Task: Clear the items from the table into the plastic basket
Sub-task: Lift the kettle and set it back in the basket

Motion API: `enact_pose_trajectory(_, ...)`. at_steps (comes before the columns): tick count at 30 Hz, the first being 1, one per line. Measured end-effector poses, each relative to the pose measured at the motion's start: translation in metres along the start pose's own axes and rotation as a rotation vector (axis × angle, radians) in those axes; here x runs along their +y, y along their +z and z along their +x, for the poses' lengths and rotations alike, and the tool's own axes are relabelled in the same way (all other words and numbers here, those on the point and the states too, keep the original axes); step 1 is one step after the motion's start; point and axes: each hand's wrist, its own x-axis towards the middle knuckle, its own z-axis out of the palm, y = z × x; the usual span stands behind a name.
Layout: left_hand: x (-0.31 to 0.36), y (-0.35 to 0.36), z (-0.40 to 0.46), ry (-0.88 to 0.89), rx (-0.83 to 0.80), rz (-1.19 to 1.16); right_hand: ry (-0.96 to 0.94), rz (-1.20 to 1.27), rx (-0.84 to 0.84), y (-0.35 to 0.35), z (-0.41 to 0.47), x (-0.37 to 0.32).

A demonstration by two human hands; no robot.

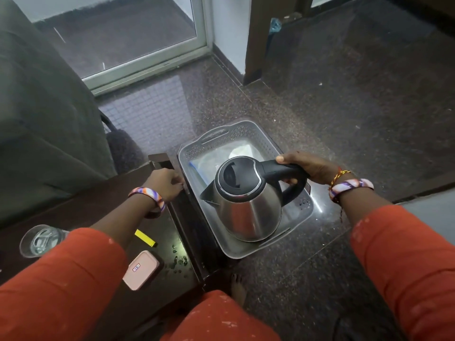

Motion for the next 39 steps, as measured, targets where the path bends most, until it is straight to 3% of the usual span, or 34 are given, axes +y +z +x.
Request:
enact_pose_trajectory(7, 0.014, 0.032, 0.000, -0.013, -0.107, -0.041, 0.056, -0.174, 0.317, -0.008, -0.011, 0.020)
enact_pose_trajectory(13, 0.017, 0.039, 0.007, -0.029, -0.114, -0.034, 0.026, 0.123, 0.637, 0.011, -0.011, 0.027)
enact_pose_trajectory(18, 0.015, 0.038, 0.008, -0.032, -0.088, -0.022, 0.091, 0.226, 0.772, 0.020, -0.005, 0.022)
enact_pose_trajectory(30, 0.008, 0.016, 0.006, -0.028, -0.020, -0.094, 0.048, 0.165, 0.764, 0.021, -0.008, 0.015)
enact_pose_trajectory(35, 0.009, 0.002, 0.000, 0.039, 0.010, -0.135, -0.071, -0.156, 0.748, 0.018, -0.007, -0.019)
enact_pose_trajectory(39, 0.008, -0.013, -0.005, 0.082, 0.074, -0.191, -0.277, -0.497, 0.658, 0.045, -0.001, -0.077)
